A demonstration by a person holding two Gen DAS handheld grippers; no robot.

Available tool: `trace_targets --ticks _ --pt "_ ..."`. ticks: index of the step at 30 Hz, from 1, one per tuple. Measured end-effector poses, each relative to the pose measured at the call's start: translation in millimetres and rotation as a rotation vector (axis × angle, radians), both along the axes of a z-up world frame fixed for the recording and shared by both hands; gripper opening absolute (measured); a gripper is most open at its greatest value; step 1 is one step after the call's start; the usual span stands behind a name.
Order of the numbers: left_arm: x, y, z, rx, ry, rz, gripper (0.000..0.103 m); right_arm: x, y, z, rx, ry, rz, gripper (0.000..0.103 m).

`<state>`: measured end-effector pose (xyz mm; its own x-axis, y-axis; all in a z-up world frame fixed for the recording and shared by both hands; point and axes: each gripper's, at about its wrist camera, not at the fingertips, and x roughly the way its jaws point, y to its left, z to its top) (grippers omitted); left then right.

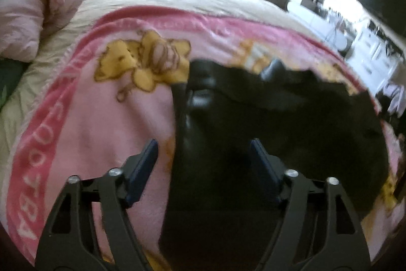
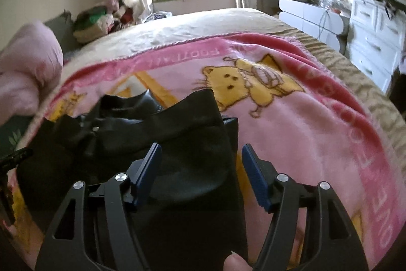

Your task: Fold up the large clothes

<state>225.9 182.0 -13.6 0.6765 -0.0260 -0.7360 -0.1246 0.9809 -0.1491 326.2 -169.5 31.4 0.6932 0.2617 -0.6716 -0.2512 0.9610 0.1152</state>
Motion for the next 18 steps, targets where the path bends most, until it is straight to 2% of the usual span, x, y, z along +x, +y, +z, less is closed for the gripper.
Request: trace_targets --ticks 1,2,3,4,6,10,12,13,15,16,18 --pt "0 -2 -1 0.006 -0.007 -0.004 0.027 5 2 -3 -0.011 -0.005 0.013 0.055" --pt "-1 -4 1 0.043 -0.018 0.011 0.018 7 2 -5 -0.015 -0.01 0.015 0.021" --pt "-3 -4 3 0.062 -0.029 0.013 0.012 9 1 -6 -0.016 -0.024 0.008 0.007" --pt "-3 -3 6 0.065 -0.041 0.015 0.006 9 0 -5 0.002 -0.029 0.008 0.0" --pt "-10 2 19 0.029 -0.106 0.026 0.005 5 -5 6 0.052 -0.071 -0.004 0.0" --pt "-12 -5 48 0.042 -0.187 0.015 0.003 2 -22 37 0.13 -0.163 -0.041 0.0" --pt "-8 -11 55 0.069 -0.207 0.001 0.003 7 -27 40 0.153 -0.124 -0.008 0.0" --pt "-6 -13 55 0.08 -0.207 -0.001 0.003 12 -27 33 0.138 -0.064 0.024 0.002" --pt "0 -11 48 0.076 -0.189 0.01 0.003 17 -25 18 0.079 -0.016 0.011 0.049" --pt "3 -9 44 0.066 -0.176 0.017 0.003 20 -22 12 0.067 0.005 0.013 0.079" --pt "6 -2 36 0.041 -0.158 0.03 0.003 27 -16 0 0.063 0.055 0.029 0.075"
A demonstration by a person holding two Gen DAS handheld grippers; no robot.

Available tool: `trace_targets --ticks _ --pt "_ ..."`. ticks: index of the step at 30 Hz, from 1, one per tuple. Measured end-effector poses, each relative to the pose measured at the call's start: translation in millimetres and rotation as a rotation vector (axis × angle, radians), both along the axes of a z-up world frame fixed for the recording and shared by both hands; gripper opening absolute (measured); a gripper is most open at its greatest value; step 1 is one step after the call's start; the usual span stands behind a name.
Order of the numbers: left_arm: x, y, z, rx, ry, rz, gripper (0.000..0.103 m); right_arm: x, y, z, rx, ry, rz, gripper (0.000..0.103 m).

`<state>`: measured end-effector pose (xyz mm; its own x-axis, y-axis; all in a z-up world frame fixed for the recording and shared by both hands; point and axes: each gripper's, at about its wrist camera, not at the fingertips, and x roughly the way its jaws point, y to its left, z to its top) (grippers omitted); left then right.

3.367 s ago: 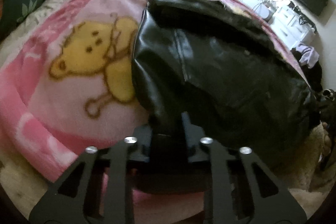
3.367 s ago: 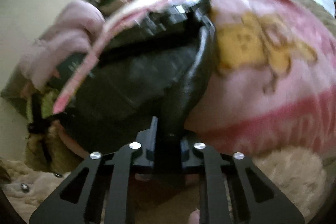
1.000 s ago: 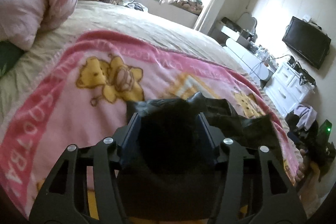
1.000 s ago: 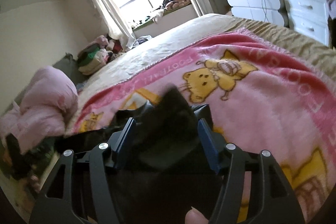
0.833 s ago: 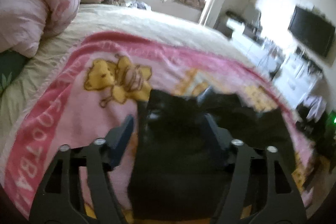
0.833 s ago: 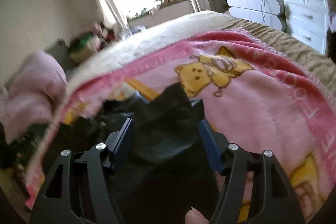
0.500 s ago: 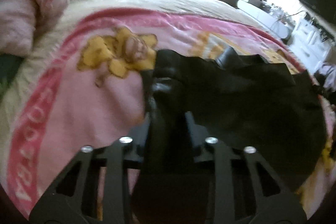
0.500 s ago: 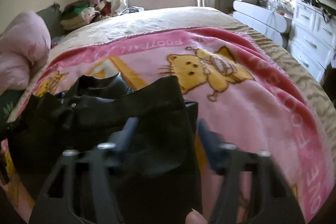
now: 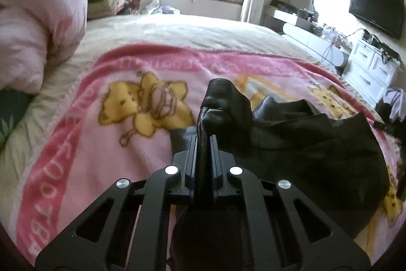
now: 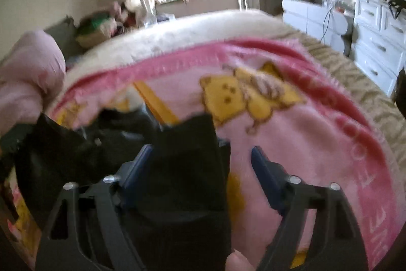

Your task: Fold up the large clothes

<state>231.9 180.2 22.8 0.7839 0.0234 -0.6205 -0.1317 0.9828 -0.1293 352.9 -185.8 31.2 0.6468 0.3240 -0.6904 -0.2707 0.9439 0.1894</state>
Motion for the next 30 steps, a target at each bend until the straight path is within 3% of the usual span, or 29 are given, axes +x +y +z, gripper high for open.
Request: trace_targets --ticks 1,2,4,8,11,14,21,24,27,30 --pt "1 3 -2 -0.015 0.003 0.003 0.003 3 4 -7 -0.001 0.026 0.013 0.063" --pt "0 4 -2 -0.022 0.003 0.003 0.003 4 7 -10 -0.008 0.026 0.016 0.032" --pt "-2 6 1 -0.02 -0.011 0.009 0.002 -1 9 -6 -0.007 -0.018 0.007 0.008" --pt "-7 13 17 -0.048 -0.071 0.023 0.001 -5 -4 29 0.11 -0.11 -0.033 0.006" --pt "0 15 24 -0.032 -0.103 0.046 0.001 6 -3 37 0.097 -0.14 -0.066 0.006" --pt "16 18 18 -0.036 -0.094 0.052 0.001 23 -5 24 0.113 -0.1 -0.093 0.006" --pt "37 31 -27 -0.04 0.024 0.099 0.001 39 9 -22 -0.003 -0.012 -0.129 0.007" --pt "40 38 -37 0.04 0.057 0.168 0.0 42 11 -38 -0.043 0.015 -0.145 0.01" --pt "39 55 -43 -0.081 0.092 0.176 0.0 41 19 -44 -0.101 0.026 -0.142 0.015" --pt "36 53 -36 -0.049 0.078 0.172 0.0 38 23 -40 -0.144 0.017 -0.146 0.023"
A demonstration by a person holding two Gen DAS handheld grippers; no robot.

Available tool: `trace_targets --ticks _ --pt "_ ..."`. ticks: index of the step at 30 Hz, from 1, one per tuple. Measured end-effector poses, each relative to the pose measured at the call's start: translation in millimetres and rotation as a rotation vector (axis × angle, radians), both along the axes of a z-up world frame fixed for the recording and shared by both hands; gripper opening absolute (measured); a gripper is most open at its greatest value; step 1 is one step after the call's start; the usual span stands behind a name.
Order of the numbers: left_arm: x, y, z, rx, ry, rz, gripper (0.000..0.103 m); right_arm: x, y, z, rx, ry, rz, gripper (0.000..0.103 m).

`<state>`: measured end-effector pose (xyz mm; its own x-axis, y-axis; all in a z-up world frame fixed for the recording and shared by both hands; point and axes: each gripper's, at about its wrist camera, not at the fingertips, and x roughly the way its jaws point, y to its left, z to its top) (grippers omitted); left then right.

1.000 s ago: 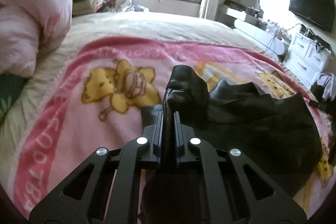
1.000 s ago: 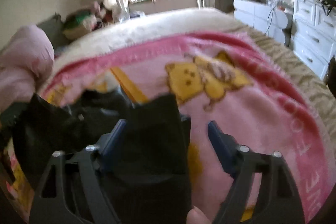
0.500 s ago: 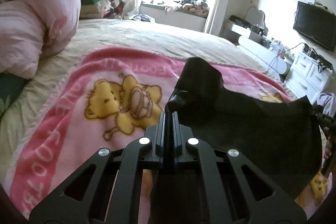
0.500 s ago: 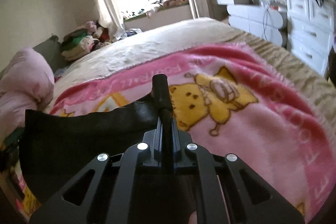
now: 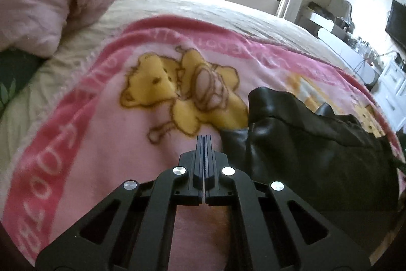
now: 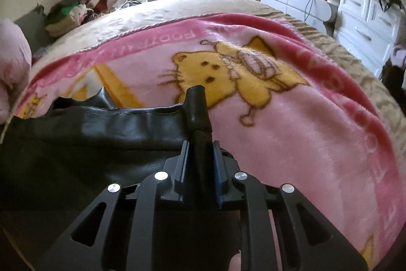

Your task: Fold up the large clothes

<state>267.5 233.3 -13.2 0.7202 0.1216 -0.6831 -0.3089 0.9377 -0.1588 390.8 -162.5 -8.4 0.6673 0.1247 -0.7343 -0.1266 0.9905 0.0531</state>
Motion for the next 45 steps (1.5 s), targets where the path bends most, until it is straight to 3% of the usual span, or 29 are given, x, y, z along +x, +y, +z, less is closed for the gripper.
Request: trace_targets --ticks 1,2,4,7,9,16,23,28,31,34,39,45 --pt "-1 -2 2 -0.004 -0.002 -0.008 0.0 -2 0 1 -0.003 0.0 -0.002 0.029" --pt "-3 -4 4 -0.005 -0.005 -0.011 0.0 -5 -1 3 -0.009 0.002 -0.007 0.045" --pt "-7 -11 11 0.02 -0.011 -0.022 0.002 -14 -5 8 -0.007 -0.01 -0.008 0.062" --pt "-10 -20 19 0.038 -0.012 -0.041 0.029 -34 -12 15 0.007 -0.029 -0.004 0.071" --pt "-12 -25 24 0.047 -0.016 -0.052 0.032 -48 -17 21 0.024 -0.053 -0.009 0.077" --pt "-27 -50 40 0.061 -0.02 -0.111 0.052 -98 -17 48 0.076 -0.129 0.057 0.078" --pt "-44 -100 44 0.069 0.016 -0.252 0.067 -135 14 47 0.017 -0.137 0.195 0.08" --pt "-58 -132 22 0.128 0.104 -0.316 0.069 -146 27 37 -0.026 -0.079 0.228 0.08" --pt "-64 -136 -1 0.164 0.158 -0.32 0.071 -144 26 19 -0.028 0.03 0.203 0.08" --pt "-64 -129 -15 0.114 0.179 -0.321 0.073 -139 18 -7 0.038 0.131 0.153 0.081" --pt "-64 -129 -20 0.125 0.15 -0.313 0.075 -143 25 -11 0.02 0.107 0.124 0.081" --pt "-70 -134 -5 0.126 0.135 -0.301 0.079 -145 20 1 0.049 0.086 0.128 0.084"
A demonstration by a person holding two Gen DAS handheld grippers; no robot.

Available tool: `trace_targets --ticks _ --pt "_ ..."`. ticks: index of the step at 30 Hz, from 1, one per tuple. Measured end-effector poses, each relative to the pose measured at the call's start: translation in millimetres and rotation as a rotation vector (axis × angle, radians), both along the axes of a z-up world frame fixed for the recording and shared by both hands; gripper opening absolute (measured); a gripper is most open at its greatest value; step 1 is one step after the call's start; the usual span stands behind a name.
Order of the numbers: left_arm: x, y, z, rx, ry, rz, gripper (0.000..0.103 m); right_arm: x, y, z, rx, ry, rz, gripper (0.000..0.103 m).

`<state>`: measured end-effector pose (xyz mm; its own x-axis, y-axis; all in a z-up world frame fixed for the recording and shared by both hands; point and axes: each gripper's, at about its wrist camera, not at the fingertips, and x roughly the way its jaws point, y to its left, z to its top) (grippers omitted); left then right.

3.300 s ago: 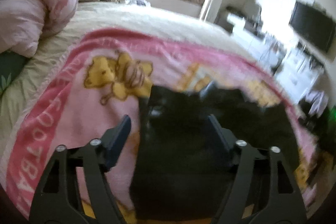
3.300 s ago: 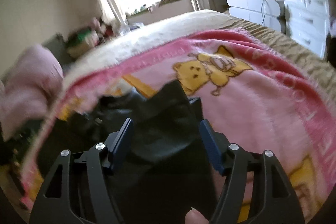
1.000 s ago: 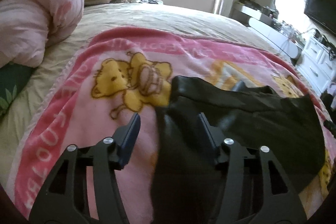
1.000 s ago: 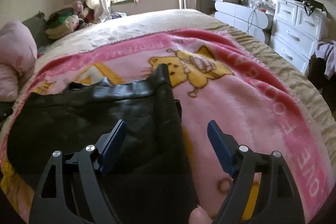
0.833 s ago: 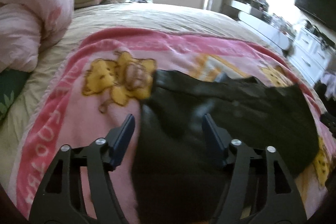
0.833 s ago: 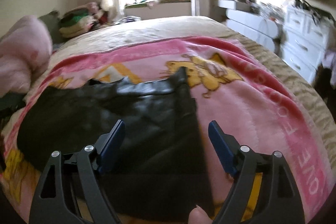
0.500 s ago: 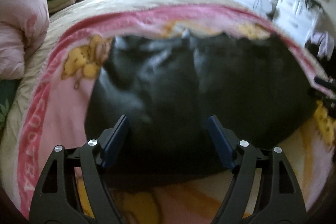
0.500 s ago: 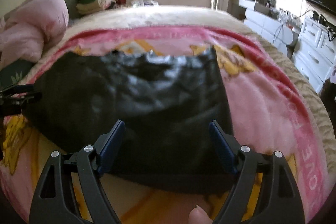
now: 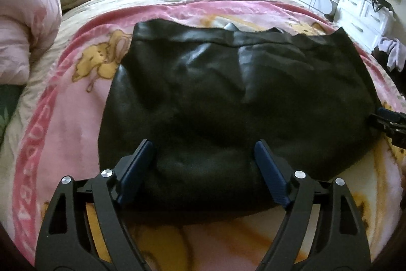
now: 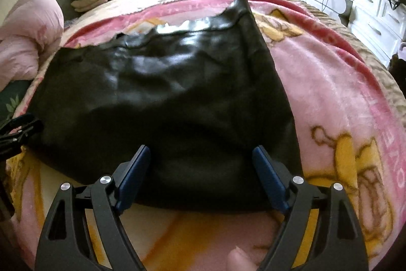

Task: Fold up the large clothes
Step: 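Release the hem and smooth the folded jacket with both tools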

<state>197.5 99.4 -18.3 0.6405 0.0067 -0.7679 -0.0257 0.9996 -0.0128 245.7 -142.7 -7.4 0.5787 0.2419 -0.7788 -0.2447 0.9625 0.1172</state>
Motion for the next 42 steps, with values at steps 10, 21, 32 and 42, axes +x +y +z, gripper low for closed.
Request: trace_targets --ticks 10,21,32,42 --pt "-10 2 12 -0.05 -0.001 0.026 0.094 -20 29 21 0.036 -0.062 0.116 0.095" --pt "-38 16 17 0.039 -0.039 0.103 0.094 -40 66 34 0.045 -0.141 0.233 0.095" --pt "-48 40 28 0.004 -0.065 0.154 0.094 -50 111 37 0.089 -0.153 0.323 0.095" --pt "-40 65 19 -0.07 -0.05 0.206 0.094 -60 140 32 0.068 -0.165 0.395 0.083"
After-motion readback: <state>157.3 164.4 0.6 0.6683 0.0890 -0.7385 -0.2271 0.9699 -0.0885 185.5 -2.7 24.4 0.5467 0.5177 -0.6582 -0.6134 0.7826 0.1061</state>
